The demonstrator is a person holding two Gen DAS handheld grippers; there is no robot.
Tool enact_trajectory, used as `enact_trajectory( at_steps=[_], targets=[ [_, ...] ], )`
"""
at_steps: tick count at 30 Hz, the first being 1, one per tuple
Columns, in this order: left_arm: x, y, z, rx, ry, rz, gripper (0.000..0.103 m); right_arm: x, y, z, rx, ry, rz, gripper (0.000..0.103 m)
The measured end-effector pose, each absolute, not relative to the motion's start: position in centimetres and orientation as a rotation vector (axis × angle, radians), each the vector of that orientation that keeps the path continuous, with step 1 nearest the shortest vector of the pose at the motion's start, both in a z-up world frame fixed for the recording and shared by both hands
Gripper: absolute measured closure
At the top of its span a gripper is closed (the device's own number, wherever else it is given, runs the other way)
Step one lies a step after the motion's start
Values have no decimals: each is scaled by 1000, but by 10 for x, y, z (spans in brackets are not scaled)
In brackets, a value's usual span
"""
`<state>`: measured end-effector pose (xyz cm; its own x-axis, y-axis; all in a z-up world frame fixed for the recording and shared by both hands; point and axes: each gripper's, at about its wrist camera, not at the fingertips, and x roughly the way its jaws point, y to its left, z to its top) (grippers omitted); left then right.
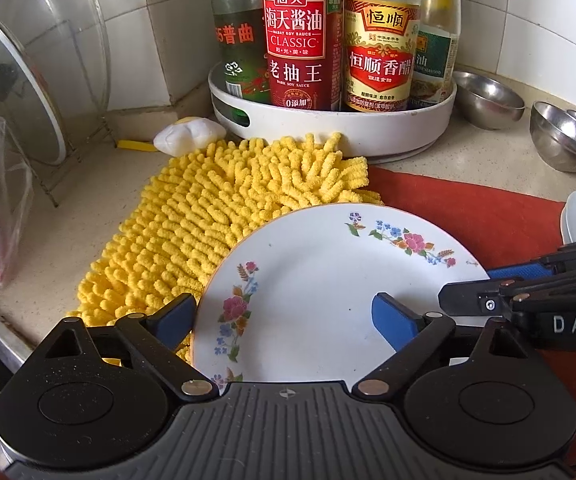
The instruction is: Organize plates and bowls
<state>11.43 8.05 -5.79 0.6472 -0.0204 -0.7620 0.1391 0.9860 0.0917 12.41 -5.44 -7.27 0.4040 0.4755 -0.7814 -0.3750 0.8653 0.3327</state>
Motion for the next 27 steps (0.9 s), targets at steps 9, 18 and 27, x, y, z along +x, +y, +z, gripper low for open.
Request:
enact_trajectory(
  at_steps=[9,18,27],
  targets=[
    [111,80,-47,128,867,-64,10,121,-60,-65,139,997,533,77],
    [110,67,-42,139,859,-68,11,121,-70,-57,153,994,527,77],
    [110,56,-53,126,894,-95,13,124,-82,-66,163,1053,472,77]
  ],
)
